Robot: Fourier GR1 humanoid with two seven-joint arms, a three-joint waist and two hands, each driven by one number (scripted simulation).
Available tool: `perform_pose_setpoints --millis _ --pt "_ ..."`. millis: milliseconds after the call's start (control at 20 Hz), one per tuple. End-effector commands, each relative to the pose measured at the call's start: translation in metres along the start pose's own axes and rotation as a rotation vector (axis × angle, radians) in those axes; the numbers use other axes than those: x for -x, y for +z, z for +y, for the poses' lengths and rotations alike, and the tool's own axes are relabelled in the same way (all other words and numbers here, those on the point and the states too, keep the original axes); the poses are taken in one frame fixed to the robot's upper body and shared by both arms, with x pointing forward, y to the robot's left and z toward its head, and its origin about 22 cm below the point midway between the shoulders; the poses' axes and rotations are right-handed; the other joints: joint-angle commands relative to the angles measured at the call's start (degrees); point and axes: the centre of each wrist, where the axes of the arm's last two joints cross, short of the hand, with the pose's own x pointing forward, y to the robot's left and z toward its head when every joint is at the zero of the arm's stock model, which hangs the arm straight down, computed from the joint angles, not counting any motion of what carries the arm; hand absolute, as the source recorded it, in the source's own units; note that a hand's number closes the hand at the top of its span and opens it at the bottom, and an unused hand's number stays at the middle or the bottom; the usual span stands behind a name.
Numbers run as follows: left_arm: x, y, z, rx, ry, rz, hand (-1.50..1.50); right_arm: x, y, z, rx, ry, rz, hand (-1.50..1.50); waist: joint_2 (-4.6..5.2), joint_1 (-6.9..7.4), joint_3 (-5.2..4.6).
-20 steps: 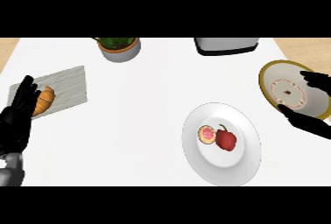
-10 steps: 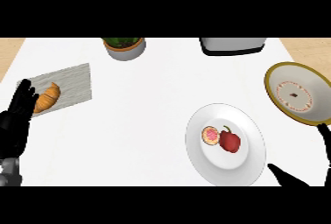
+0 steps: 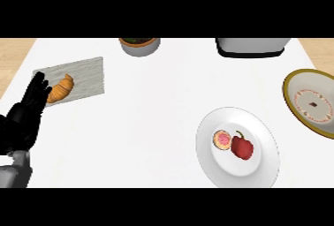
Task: Pick the bell pepper from the plate and place it in the bowl
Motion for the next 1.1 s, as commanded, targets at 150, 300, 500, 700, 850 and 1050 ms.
perform_pose_setpoints --millis 150,300,500,700,850,1050 --pt "-0.006 -0.001 -0.016 0.045 0.002 -0.018 0.00 -0.035 -0.010 -0.011 -0.203 0.233 0.132 -1.50 0.60 3.14 0.06" --pt "-0.006 -0.008 0.001 0.025 0.002 -0.012 0.00 -0.043 -0.025 -0.015 -0.301 0.287 0.166 -1.50 0.43 2.48 0.16" --pt "-0.001 -0.005 -0.027 0.040 0.006 -0.008 0.00 -0.064 -0.049 0.007 -0.413 0.307 0.191 -1.50 0.45 2.55 0.21" --pt "0.009 -0.011 -0.009 0.028 -0.008 -0.026 0.00 -0.066 -0.068 0.023 -0.539 0.303 0.215 -1.50 0.40 2.02 0.21" --pt "0.002 -0.007 -0.014 0.046 0.010 -0.019 0.00 -0.062 -0.080 0.049 -0.623 0.358 0.272 -1.50 0.40 2.51 0.23" --pt "-0.004 0.002 -0.015 0.029 0.012 -0.001 0.00 -0.056 -0.061 0.066 -0.723 0.402 0.308 -1.50 0.08 1.99 0.26"
